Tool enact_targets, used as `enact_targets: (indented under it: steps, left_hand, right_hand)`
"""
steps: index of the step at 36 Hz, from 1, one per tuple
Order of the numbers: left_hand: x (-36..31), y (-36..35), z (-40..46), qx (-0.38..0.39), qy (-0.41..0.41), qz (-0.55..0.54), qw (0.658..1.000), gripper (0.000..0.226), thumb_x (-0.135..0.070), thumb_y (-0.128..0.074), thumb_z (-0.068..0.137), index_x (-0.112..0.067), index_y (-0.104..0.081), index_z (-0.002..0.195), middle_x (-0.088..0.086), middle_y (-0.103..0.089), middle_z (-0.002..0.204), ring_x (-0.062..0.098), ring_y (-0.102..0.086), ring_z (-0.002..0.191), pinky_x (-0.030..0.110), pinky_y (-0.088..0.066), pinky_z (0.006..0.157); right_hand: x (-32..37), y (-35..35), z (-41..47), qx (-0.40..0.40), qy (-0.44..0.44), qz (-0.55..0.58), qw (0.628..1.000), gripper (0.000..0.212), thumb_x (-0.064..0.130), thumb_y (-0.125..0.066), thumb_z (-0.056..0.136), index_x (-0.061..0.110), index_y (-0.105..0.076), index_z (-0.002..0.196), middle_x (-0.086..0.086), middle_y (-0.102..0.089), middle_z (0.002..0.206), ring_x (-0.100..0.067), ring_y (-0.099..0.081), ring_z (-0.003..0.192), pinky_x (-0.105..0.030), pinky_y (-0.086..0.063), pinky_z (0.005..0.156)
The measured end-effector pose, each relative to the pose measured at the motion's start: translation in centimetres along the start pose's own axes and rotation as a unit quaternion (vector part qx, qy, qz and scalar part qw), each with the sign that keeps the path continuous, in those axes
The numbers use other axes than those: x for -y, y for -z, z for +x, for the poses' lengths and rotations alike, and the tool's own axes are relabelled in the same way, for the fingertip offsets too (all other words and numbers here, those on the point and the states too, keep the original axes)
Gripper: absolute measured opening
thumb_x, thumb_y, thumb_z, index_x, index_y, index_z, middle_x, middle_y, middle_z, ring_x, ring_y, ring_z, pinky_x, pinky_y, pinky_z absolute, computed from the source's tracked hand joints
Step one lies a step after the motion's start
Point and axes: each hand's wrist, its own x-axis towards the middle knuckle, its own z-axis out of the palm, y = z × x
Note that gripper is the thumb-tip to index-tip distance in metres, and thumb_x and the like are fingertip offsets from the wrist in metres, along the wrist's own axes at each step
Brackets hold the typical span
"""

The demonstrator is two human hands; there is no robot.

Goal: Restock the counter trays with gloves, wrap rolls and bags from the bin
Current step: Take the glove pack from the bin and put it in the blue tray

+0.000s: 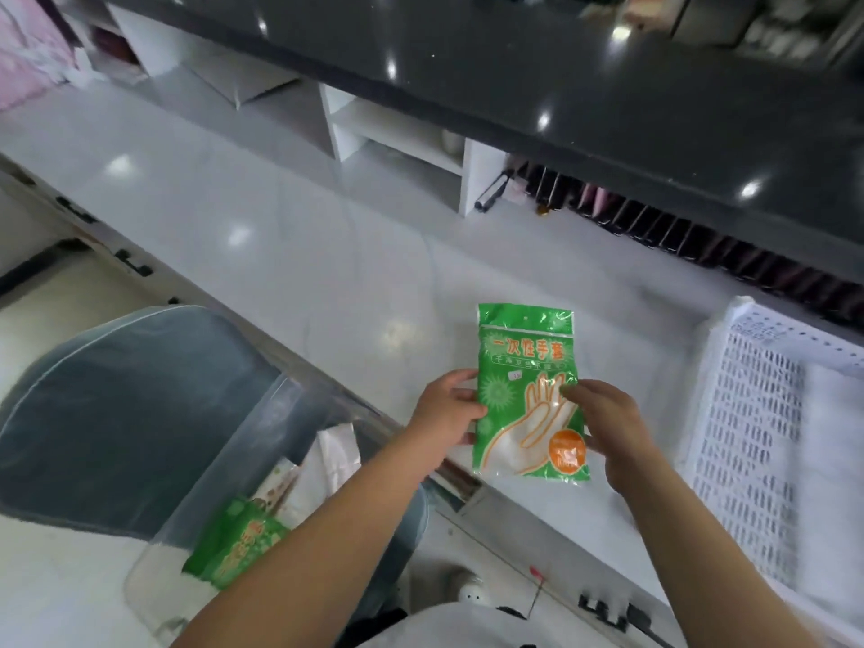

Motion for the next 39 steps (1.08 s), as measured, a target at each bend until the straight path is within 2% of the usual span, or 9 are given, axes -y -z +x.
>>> enact_targets:
  steps: [4, 7, 10, 14, 17, 21, 28, 34, 39]
  left_hand:
    - [0.9, -1.5, 0.4, -0.016, -0.048, 0.071, 0.996, 0.049, 0.010, -0.062, 0.080, -0.025, -0.067, 0.114, -0.002, -0.071, 0.102, 0.016, -0.069, 0.089, 0.026, -0.056, 0.070]
    - [1.6, -1.3, -0.6, -0.007, -0.050, 0.061, 0.997, 0.046, 0.003, -0.065, 0.077, -0.040, -0.066, 0.094, -0.010, -0.072, 0.100, 0.017, -0.071, 0.095, 0.031, -0.059, 0.077]
    - [2.6, 0.3, -2.8, -0.006, -0.030, 0.021, 0.999, 0.043, -0.012, -0.065, 0.069, -0.042, -0.065, 0.100, -0.008, -0.070, 0.107, 0.017, -0.069, 0.101, 0.040, -0.055, 0.094]
    - [5.5, 4.7, -6.6, -0.023, 0.002, 0.018, 1.000, 0.051, -0.023, -0.068, 0.075, -0.037, -0.061, 0.123, -0.005, -0.062, 0.126, 0.007, -0.063, 0.110, 0.026, -0.051, 0.092]
    - [8.2, 8.8, -9.8, -0.074, -0.005, 0.042, 0.996, 0.041, -0.026, -0.069, 0.082, -0.059, -0.063, 0.106, -0.016, -0.064, 0.121, -0.002, -0.062, 0.107, 0.020, -0.048, 0.086]
    - [12.0, 15.0, -13.3, -0.146, 0.012, 0.131, 0.980, 0.039, -0.035, -0.069, 0.089, -0.052, -0.057, 0.121, -0.015, -0.059, 0.124, 0.007, -0.057, 0.112, 0.026, -0.047, 0.090]
    - [19.4, 23.5, -17.0, -0.242, 0.079, 0.207, 0.945, 0.062, -0.024, -0.065, 0.093, -0.017, -0.039, 0.149, 0.009, -0.038, 0.155, 0.024, -0.039, 0.138, 0.030, -0.031, 0.113]
    - [25.3, 26.4, -19.2, -0.324, 0.093, 0.123, 0.933, 0.060, -0.015, -0.066, 0.090, -0.014, -0.045, 0.146, 0.010, -0.042, 0.152, 0.023, -0.041, 0.138, 0.027, -0.030, 0.111]
    - [30.2, 27.6, -19.7, -0.394, 0.127, 0.055, 0.909, 0.066, -0.015, -0.067, 0.089, -0.013, -0.039, 0.149, 0.015, -0.035, 0.157, 0.030, -0.033, 0.143, 0.042, -0.028, 0.118]
  right_hand:
    - [-1.7, 0.9, -0.4, -0.024, 0.023, -0.029, 0.999, 0.023, 0.017, -0.065, 0.090, 0.014, -0.060, 0.112, -0.001, -0.068, 0.095, -0.003, -0.067, 0.065, -0.014, -0.047, 0.045]
    - [-2.9, 1.1, -1.6, -0.024, 0.051, -0.070, 0.996, 0.029, 0.019, -0.067, 0.090, 0.025, -0.059, 0.118, 0.007, -0.063, 0.099, 0.001, -0.068, 0.069, -0.010, -0.046, 0.051]
    - [-4.1, 0.8, -3.6, -0.021, 0.092, -0.124, 0.988, 0.034, 0.021, -0.068, 0.089, 0.026, -0.064, 0.122, 0.000, -0.066, 0.115, -0.015, -0.065, 0.105, -0.028, -0.049, 0.077]
    - [-4.6, -1.1, -7.0, 0.011, 0.161, -0.187, 0.969, 0.032, 0.023, -0.069, 0.088, 0.042, -0.067, 0.113, 0.012, -0.068, 0.111, -0.009, -0.064, 0.104, -0.034, -0.051, 0.088]
    - [-4.6, -3.7, -8.9, 0.086, 0.206, -0.257, 0.940, 0.035, 0.026, -0.071, 0.086, 0.048, -0.064, 0.113, 0.034, -0.064, 0.109, 0.006, -0.059, 0.106, -0.025, -0.047, 0.089]
    - [-3.8, -8.6, -10.7, 0.219, 0.254, -0.350, 0.875, 0.039, 0.025, -0.072, 0.086, 0.049, -0.059, 0.115, 0.038, -0.062, 0.111, 0.018, -0.054, 0.104, -0.004, -0.040, 0.084]
    - [-4.5, -18.5, -12.4, 0.384, 0.278, -0.504, 0.722, 0.053, 0.042, -0.062, 0.092, 0.034, -0.045, 0.141, 0.020, -0.047, 0.142, 0.000, -0.043, 0.131, -0.019, -0.034, 0.107]
    - [-8.4, -27.9, -12.1, 0.457, 0.264, -0.603, 0.598, 0.057, 0.041, -0.062, 0.092, 0.025, -0.045, 0.144, 0.004, -0.049, 0.146, -0.012, -0.046, 0.131, -0.020, -0.033, 0.104]
    - [-14.1, -32.9, -9.5, 0.499, 0.225, -0.698, 0.463, 0.061, 0.043, -0.062, 0.091, 0.023, -0.043, 0.146, -0.003, -0.047, 0.148, -0.021, -0.046, 0.133, -0.030, -0.036, 0.108]
